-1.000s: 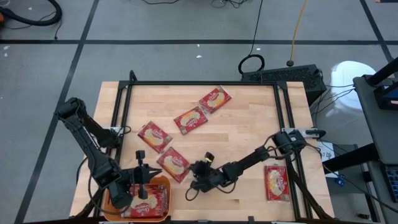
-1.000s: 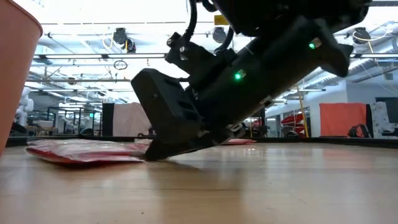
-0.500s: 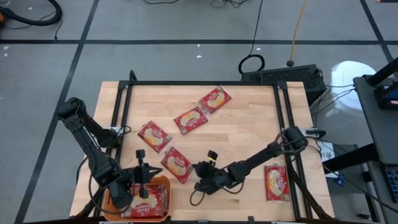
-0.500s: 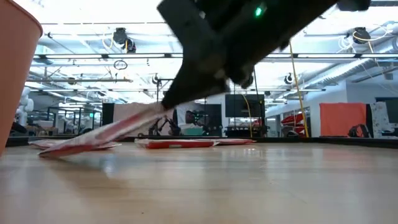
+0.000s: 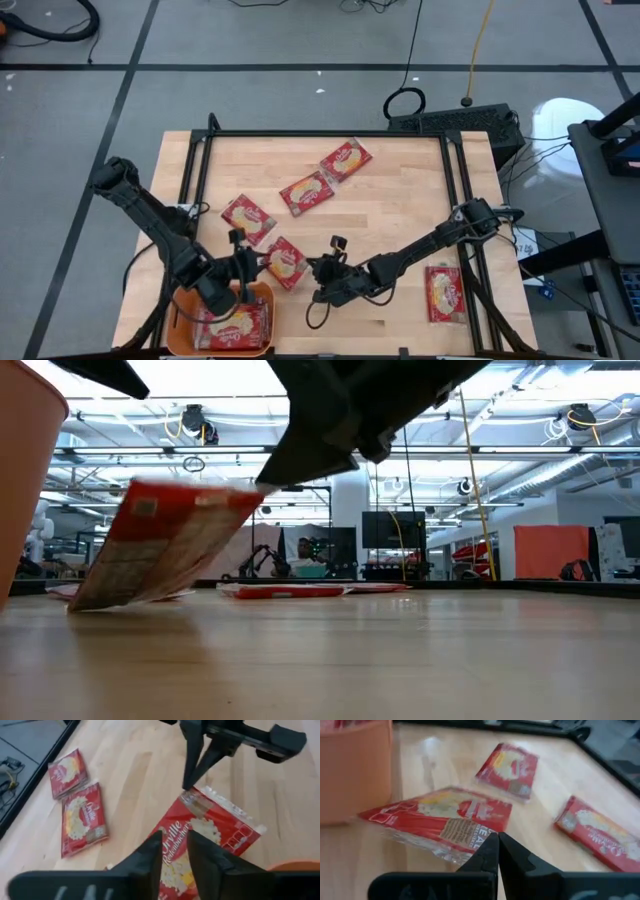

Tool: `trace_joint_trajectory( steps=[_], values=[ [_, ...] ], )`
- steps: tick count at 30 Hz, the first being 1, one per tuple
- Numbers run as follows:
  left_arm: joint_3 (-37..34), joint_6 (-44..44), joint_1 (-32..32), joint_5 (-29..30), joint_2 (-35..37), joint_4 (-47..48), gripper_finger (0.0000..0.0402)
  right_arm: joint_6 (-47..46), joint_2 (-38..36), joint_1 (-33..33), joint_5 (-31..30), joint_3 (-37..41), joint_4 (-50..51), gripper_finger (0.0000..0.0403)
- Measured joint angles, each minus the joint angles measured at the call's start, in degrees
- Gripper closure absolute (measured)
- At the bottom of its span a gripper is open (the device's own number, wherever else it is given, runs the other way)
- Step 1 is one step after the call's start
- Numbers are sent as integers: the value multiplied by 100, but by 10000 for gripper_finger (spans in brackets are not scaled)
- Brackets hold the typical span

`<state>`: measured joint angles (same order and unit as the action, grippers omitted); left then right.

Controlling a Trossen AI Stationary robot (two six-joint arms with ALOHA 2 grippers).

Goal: Sort popcorn bags into baskets
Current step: Put the popcorn bag into the orange bin

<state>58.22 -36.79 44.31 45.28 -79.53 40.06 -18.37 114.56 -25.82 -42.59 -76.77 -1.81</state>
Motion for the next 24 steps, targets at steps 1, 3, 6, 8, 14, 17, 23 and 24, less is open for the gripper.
trace_joint_trajectory(
  steps=[1, 3, 6, 8, 14, 17, 23, 24],
  values=[
    [0, -36, -45, -8, 0, 7, 295, -1, 0, 6, 112, 0, 71, 403],
    [0, -118, -106, -11, 0, 44, 279, -158, 0, -7, 241, 0, 345, 403],
    [0, -141, -124, -18, 0, 79, 264, -548, -24, -110, 429, 0, 1006, 403],
    [0, -112, -113, -51, 0, 82, 259, -771, -48, -149, 776, 0, 1357, 403],
    [0, -14, -118, -48, 0, 78, 256, -1267, -48, -71, 1205, -4, 1204, 393],
    [0, -95, -115, -36, 0, 22, 256, -1255, -50, 18, 1505, -7, 1001, 364],
    [0, -232, -117, -21, 0, -14, 256, -1351, 214, 225, 1916, -7, 914, 277],
    [0, -233, -117, -20, 0, -14, 256, -1351, 286, 256, 1968, -7, 866, 262]
  ],
)
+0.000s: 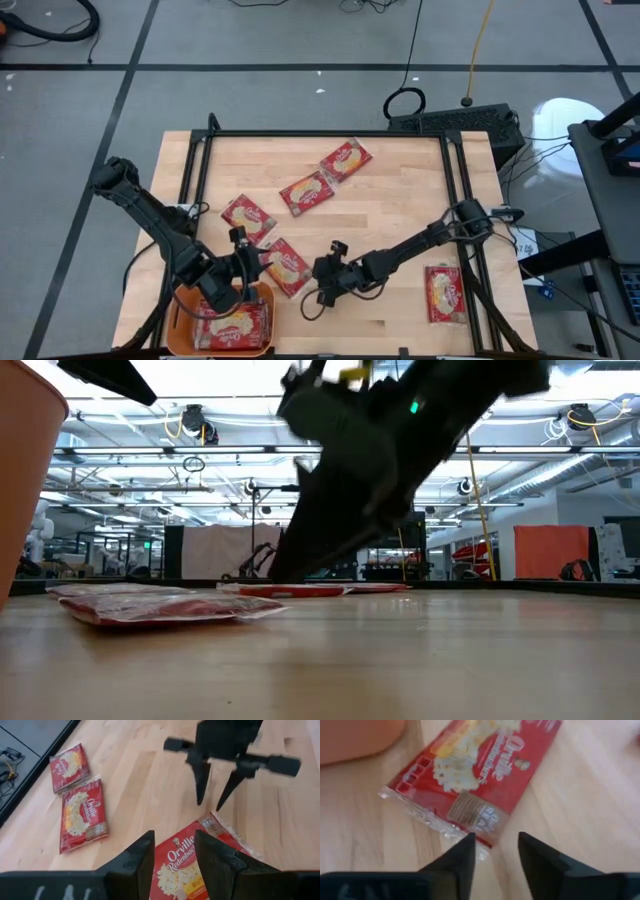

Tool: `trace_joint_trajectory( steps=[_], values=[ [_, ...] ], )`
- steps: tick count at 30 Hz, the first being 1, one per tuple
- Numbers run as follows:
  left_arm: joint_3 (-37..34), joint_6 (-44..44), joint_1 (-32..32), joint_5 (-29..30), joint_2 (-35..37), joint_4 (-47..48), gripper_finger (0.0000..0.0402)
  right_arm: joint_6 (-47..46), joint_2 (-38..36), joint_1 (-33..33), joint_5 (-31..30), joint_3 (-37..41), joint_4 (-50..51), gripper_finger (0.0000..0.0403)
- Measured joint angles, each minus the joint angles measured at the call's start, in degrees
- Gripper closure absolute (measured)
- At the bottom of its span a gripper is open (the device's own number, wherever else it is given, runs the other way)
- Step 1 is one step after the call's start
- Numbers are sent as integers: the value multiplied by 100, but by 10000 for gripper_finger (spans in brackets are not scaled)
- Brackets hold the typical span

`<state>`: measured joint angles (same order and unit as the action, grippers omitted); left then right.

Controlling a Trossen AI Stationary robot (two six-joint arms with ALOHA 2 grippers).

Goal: Sort popcorn bags into baskets
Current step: Put the popcorn bag into the orange bin

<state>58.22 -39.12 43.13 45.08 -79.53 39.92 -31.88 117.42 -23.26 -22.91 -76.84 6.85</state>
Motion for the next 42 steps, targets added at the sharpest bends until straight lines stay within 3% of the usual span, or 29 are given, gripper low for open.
trace_joint_trajectory(
  steps=[6, 10, 14, 20, 22, 27, 34, 42],
  values=[
    [0, -6, 0, 0, 0, -4, 256, 130, 411, 101, 312, 54, -835, 199],
    [0, -8, -5, 3, 0, -8, 256, 146, 587, 135, 329, 48, -955, 192],
    [0, 23, -11, 8, 0, 1, 256, 152, 653, 135, 143, 44, -944, 233],
    [0, 27, -11, 42, 0, 11, 256, 267, 663, 145, -140, 50, -882, 370],
    [0, 42, -11, 42, 0, 20, 256, 375, 663, 146, -153, 50, -898, 392],
    [0, 110, -71, 62, 0, 49, 256, 646, 595, 101, -484, 62, -852, 398],
    [0, 257, -378, 41, 0, 26, 256, 1318, 229, -46, -1464, 80, -816, 402],
    [0, 986, -917, -991, 0, -25, 256, 2554, 12, -190, -2204, 75, -926, 403]
  ],
)
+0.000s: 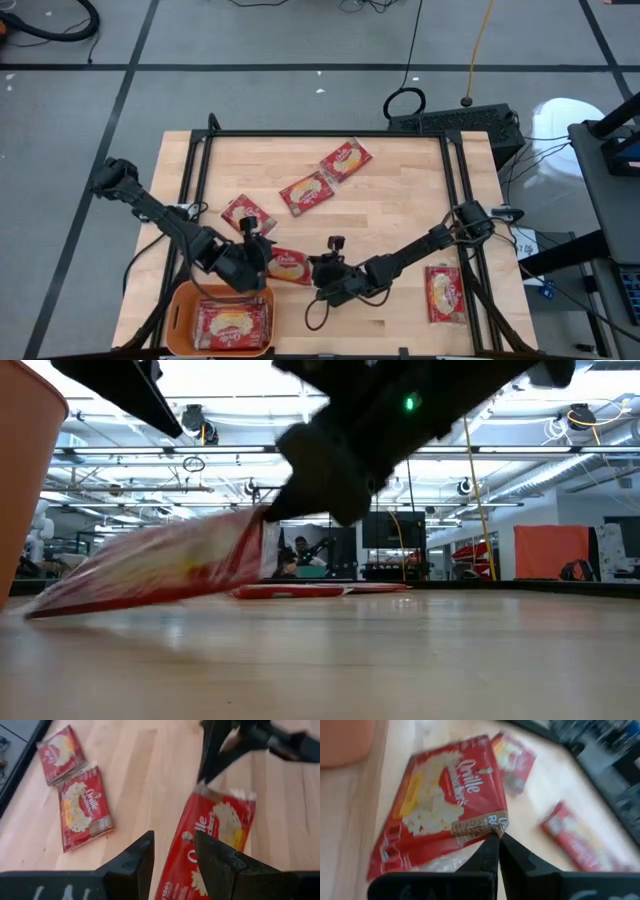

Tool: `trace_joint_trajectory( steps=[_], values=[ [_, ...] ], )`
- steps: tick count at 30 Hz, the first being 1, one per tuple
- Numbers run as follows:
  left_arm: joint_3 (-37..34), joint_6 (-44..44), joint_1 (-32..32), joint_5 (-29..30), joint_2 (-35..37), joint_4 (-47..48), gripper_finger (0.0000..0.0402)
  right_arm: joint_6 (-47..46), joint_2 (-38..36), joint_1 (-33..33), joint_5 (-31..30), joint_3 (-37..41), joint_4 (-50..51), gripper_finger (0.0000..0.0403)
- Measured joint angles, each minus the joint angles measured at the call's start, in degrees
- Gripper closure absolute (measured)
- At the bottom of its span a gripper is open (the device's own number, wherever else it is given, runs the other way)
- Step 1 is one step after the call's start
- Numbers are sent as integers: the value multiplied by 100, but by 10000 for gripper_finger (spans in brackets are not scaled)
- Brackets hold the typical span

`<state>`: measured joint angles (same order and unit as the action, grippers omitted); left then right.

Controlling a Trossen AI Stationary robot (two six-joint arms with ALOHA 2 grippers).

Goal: Sort popcorn bags into baskets
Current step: Put the popcorn bag into the orange bin

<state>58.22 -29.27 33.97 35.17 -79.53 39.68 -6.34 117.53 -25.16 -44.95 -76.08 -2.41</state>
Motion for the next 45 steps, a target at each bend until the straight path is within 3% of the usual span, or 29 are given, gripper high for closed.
trace_joint_trajectory(
  steps=[5, 14, 19, 32, 41, 45],
  values=[
    [0, 470, -374, -588, 0, -19, 243, 853, -96, -53, -315, -3, -452, 403],
    [0, 989, -976, -1901, 0, -255, 153, 2082, -168, -57, -458, -6, -1221, 403],
    [0, 1075, -1100, -2373, 0, -272, 142, 2480, -168, -57, -475, -6, -1433, 403],
    [4, 1157, -1201, -2727, -437, -421, 228, 3255, -168, -57, -500, -8, -2225, 403],
    [4, 1226, -1171, -2650, -411, -479, 366, 3257, -168, -43, -526, -10, -2223, 403],
    [4, 1202, -1186, -2644, -409, -524, 380, 3040, -168, -62, -1190, -14, -2298, 391]
  ],
)
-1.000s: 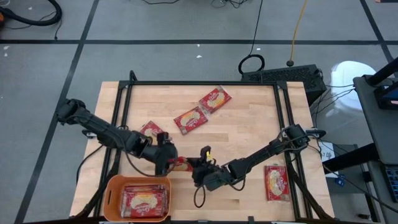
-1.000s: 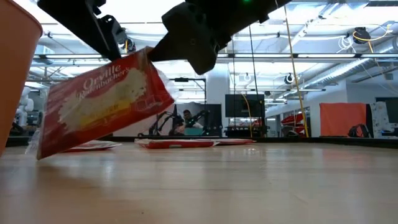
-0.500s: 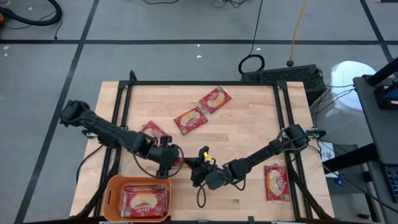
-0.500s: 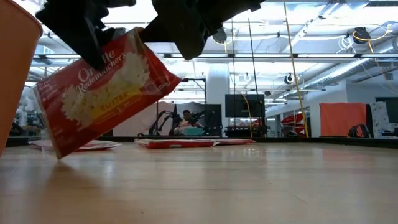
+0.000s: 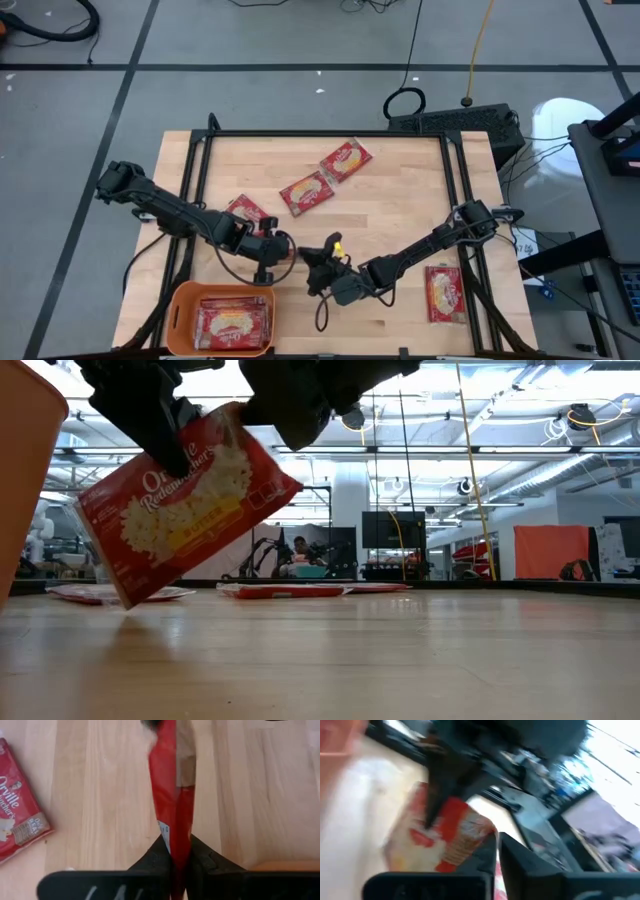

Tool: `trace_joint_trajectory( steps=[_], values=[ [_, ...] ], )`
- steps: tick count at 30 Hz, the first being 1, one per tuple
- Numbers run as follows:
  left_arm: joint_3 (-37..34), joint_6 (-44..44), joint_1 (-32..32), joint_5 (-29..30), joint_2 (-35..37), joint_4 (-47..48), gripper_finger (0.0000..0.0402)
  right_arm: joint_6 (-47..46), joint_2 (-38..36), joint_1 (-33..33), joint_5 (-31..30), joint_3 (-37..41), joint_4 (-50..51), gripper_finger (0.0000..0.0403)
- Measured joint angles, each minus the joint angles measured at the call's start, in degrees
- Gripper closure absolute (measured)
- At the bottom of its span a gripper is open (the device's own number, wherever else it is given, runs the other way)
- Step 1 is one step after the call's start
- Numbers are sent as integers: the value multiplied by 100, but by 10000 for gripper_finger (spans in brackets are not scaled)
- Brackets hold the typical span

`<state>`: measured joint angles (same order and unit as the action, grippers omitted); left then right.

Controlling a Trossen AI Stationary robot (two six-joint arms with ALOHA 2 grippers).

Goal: Sort popcorn bags into baskets
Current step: Put the popcorn bag into the orange bin

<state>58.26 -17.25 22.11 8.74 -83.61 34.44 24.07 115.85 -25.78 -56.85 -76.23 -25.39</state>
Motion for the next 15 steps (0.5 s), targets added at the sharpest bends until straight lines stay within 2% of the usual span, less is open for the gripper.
trace_joint_trajectory(
  steps=[6, 10, 13, 15],
  values=[
    [0, -118, 11, 48, 0, -59, 350, 42, -216, -276, -1449, 0, -21, 316],
    [0, -216, -2, 309, 13, -236, 362, 38, -245, -532, -2258, 0, -19, 266],
    [-7, -493, -85, 595, 149, -480, 377, -307, -238, -777, -2388, 0, 30, 240],
    [-7, -704, -184, 862, 252, -750, 379, -626, -240, -920, -2163, 0, 188, 230]
  ],
)
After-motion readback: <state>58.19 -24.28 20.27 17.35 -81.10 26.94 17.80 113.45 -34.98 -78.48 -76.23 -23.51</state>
